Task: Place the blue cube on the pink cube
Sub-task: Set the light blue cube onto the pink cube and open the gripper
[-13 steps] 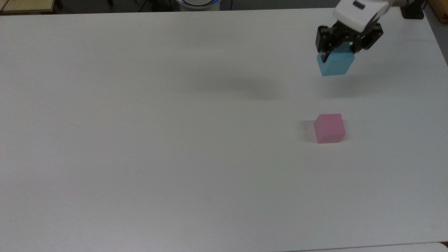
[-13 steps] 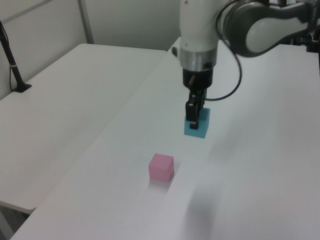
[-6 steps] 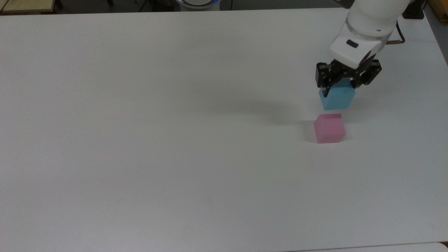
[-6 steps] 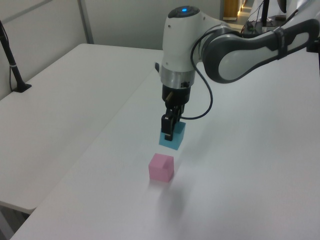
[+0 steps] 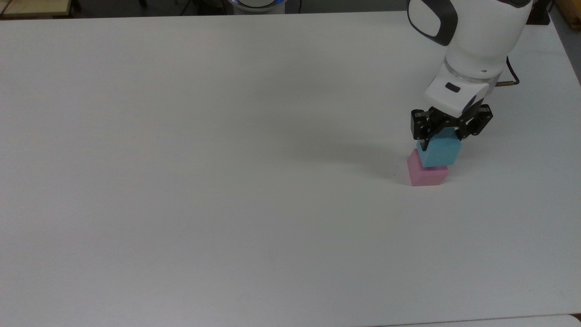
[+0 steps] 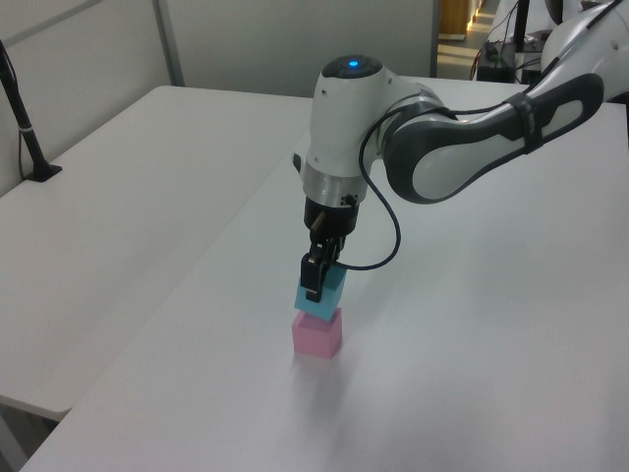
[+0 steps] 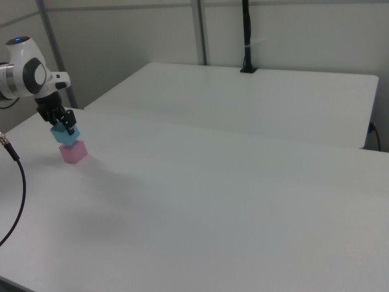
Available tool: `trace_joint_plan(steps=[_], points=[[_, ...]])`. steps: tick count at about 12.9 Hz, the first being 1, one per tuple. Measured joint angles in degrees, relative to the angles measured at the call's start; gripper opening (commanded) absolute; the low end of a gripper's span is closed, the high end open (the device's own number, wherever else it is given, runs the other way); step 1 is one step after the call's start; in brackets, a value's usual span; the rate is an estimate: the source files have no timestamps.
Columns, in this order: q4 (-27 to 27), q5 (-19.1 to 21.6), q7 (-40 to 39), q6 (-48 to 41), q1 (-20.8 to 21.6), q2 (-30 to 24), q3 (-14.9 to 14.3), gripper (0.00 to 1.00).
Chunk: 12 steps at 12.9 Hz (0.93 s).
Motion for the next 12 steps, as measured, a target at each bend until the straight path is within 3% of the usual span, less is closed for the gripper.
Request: trace_joint_plan(steps=[7,10,12], points=[[0.83,0.00,0.00,0.85,0.06,1.18,0.17,0.25],[0.83,0.00,0.00,0.83,0.11,1.25,0.29,0.45],[0.83,0.00,0.00,0.81,0.11,1.26,0.29,0.46]])
